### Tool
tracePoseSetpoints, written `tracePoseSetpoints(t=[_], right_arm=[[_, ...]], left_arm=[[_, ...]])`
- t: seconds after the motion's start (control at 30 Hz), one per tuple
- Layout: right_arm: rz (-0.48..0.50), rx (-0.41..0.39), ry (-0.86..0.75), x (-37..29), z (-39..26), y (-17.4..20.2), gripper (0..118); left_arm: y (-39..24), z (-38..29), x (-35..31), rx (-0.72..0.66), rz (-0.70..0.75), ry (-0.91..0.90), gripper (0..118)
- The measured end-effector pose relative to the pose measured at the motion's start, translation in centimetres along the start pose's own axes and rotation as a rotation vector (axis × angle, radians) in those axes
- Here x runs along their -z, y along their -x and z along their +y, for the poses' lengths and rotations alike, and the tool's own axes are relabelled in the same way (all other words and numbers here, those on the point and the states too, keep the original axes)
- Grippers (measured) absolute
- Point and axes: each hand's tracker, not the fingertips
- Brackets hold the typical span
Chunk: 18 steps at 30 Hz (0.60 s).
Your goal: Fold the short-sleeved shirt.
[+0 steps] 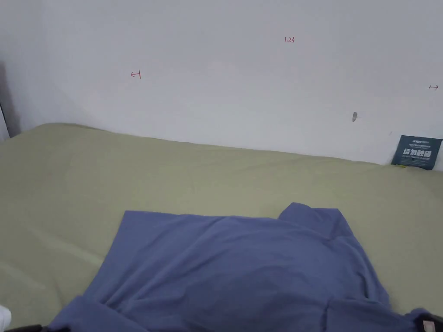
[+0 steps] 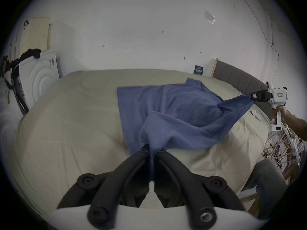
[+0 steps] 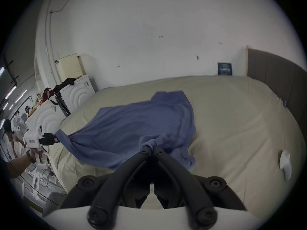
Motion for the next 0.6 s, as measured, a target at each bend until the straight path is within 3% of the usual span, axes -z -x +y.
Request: tracePoseSetpoints(t=[0.17, 0.33, 0.4, 0.43, 0.5, 0.53, 0.6], right_arm=[[-0.038, 0.062, 0.053, -0.9, -3.0, -2.1, 3], [-0.104, 0.082, 0.104, -2.2, -5.8, -3.3, 4], [-0.125, 0.103, 0.133, -2.7, -6.5, -3.2, 10], [-0.144, 0.099, 0.147, -3.0, -6.8, -2.9, 20], [-0.156, 0.098, 0.175, -3.3, -7.2, -2.5, 80], [-0.164, 0.101, 0.207, -3.6, -7.6, -2.2, 95], [-0.175, 0.083, 0.158, -4.8, -7.6, -1.0, 94]], left_arm=[[0.8, -2.8, 0.2, -0.051, -0.024, 0.043, 3], [0.9, -5.8, 0.1, -0.095, 0.041, 0.136, 17], [1.4, -7.1, -0.4, -0.142, 0.064, 0.192, 49], [1.5, -7.6, -1.0, -0.172, 0.092, 0.195, 70], [1.8, -8.1, -2.6, -0.230, 0.118, 0.172, 73], [1.7, -8.0, -3.6, -0.255, 0.152, 0.151, 73], [0.7, -7.1, -5.2, -0.260, 0.210, 0.106, 74]])
